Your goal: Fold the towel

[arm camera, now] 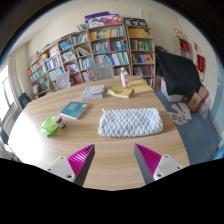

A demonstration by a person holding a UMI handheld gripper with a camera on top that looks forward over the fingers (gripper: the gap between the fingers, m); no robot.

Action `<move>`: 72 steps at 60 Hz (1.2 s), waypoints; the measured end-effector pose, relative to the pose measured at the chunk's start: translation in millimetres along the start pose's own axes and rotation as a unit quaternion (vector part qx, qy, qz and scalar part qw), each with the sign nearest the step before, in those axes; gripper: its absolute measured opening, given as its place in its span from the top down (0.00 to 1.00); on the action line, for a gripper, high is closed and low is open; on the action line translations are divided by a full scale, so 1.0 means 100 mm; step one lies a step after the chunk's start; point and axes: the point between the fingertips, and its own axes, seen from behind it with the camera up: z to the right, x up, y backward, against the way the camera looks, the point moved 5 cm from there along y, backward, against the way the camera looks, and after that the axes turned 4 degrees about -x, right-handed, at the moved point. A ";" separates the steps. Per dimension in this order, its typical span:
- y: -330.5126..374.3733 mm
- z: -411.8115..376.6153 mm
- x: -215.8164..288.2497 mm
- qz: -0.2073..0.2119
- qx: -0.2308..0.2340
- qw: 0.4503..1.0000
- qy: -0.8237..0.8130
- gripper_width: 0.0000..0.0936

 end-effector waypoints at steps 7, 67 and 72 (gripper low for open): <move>-0.70 -0.29 0.19 0.000 0.033 0.999 0.037 0.11; -3.00 -0.53 0.41 -0.058 0.045 0.988 0.135 0.98; -2.72 -0.31 0.75 -0.042 0.066 0.994 0.074 0.98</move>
